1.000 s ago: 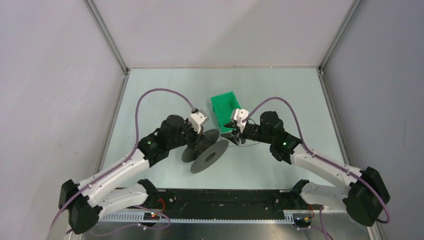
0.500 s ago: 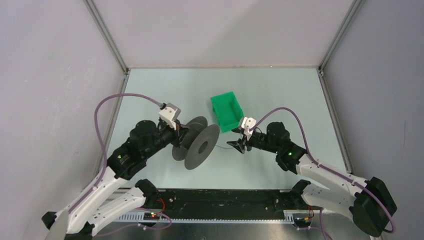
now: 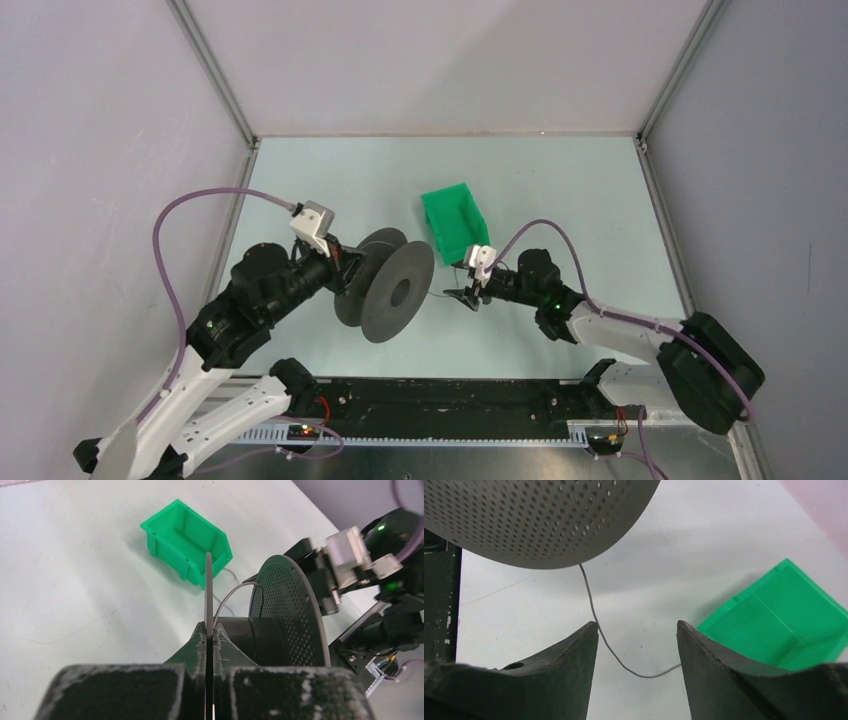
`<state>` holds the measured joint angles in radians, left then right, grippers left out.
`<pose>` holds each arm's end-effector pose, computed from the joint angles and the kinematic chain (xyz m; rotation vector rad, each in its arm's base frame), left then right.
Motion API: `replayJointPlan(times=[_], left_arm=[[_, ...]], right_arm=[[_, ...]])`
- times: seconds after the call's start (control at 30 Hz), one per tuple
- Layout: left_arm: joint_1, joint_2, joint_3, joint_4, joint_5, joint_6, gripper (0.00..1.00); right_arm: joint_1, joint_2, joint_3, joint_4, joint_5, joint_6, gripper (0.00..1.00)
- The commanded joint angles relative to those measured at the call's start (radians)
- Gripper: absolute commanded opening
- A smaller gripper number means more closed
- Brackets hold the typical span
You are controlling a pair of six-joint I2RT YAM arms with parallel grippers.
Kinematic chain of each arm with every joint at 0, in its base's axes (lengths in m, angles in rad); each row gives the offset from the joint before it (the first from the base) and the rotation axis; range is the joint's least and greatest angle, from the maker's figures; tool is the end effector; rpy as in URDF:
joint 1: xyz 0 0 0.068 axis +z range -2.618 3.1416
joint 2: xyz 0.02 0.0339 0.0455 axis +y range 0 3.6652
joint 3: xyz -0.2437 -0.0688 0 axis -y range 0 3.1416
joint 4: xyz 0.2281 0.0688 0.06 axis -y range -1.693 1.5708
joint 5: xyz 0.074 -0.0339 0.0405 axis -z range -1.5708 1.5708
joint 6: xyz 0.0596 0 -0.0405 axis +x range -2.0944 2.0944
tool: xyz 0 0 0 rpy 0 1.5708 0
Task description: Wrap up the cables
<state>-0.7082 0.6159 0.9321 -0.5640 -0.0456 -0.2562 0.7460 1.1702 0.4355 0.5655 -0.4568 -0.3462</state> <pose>0.1147 -0.0946 0.3495 0.3857 1.8253 -0.6357 0.1732 0.1958 0.2080 -1.1948 1.3092 0.6876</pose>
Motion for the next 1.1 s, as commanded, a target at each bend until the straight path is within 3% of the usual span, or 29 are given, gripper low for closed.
replayJointPlan(times=[0.0,0.23,0.67,0.97,1.07], left_arm=[[0.007,-0.014,0.059,0.054,0.011,-0.063,0.00],[0.006,-0.013,0.081,0.054,0.004,-0.093,0.00],[0.007,-0.028,0.096,0.057,-0.038,-0.123,0.00],[0.008,-0.018,0.105,0.059,-0.056,-0.111,0.00],[0.007,-0.015,0.103,0.058,-0.050,-0.094,0.00]], right_arm=[[-0.002,0.110,-0.003,0.224,-0.088,-0.021,0.64],[0.019,0.295,0.019,0.375,-0.165,0.031,0.63],[0.113,0.551,0.048,0.661,-0.134,0.195,0.61],[0.148,0.566,0.049,0.664,-0.136,0.180,0.62],[0.150,0.520,0.049,0.581,-0.076,0.157,0.61]])
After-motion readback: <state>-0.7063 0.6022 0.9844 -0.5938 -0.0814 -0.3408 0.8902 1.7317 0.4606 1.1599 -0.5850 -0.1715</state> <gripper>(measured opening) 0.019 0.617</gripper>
